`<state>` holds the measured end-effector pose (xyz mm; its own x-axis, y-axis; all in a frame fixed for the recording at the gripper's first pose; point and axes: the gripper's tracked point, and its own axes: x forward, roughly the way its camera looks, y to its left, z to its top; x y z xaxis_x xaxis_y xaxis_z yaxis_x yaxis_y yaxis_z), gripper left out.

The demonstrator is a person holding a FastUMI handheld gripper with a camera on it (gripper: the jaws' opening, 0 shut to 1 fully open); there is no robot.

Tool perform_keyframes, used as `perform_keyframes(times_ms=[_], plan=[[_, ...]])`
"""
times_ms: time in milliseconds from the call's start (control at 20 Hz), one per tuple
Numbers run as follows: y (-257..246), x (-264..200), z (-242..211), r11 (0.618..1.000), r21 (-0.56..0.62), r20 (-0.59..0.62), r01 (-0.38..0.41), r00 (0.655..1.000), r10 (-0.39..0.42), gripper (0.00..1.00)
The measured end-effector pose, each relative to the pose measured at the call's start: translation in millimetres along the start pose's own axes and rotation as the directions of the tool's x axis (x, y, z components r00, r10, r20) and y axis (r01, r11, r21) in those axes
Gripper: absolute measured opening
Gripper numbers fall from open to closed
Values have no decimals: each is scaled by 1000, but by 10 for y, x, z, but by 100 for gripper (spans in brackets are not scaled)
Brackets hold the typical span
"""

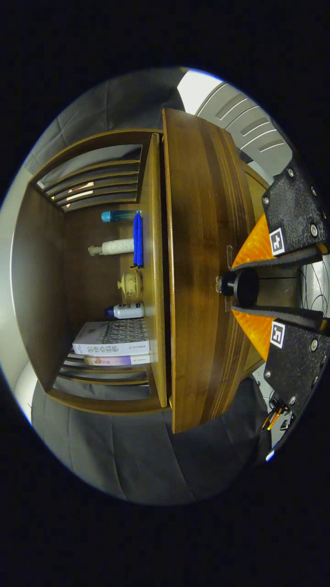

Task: Pull open the drawer, take out the items inside it, and place them on the countertop above the cabinet.

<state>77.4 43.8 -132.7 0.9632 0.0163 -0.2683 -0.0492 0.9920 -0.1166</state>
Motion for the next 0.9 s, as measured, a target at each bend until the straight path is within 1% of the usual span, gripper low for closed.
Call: perform_keyframes(times_ms=[250, 450, 700, 900], plan=[[30, -181, -55, 1000, -13, -2, -13, 1000, 13, 38], [53, -356, -99, 1000, -26, 21, -15, 1000, 16, 38], [96, -578, -161, 999, -40, 29, -38, 999, 39, 38], [121, -766, -242, 997, -61, 26, -36, 999, 38, 38]])
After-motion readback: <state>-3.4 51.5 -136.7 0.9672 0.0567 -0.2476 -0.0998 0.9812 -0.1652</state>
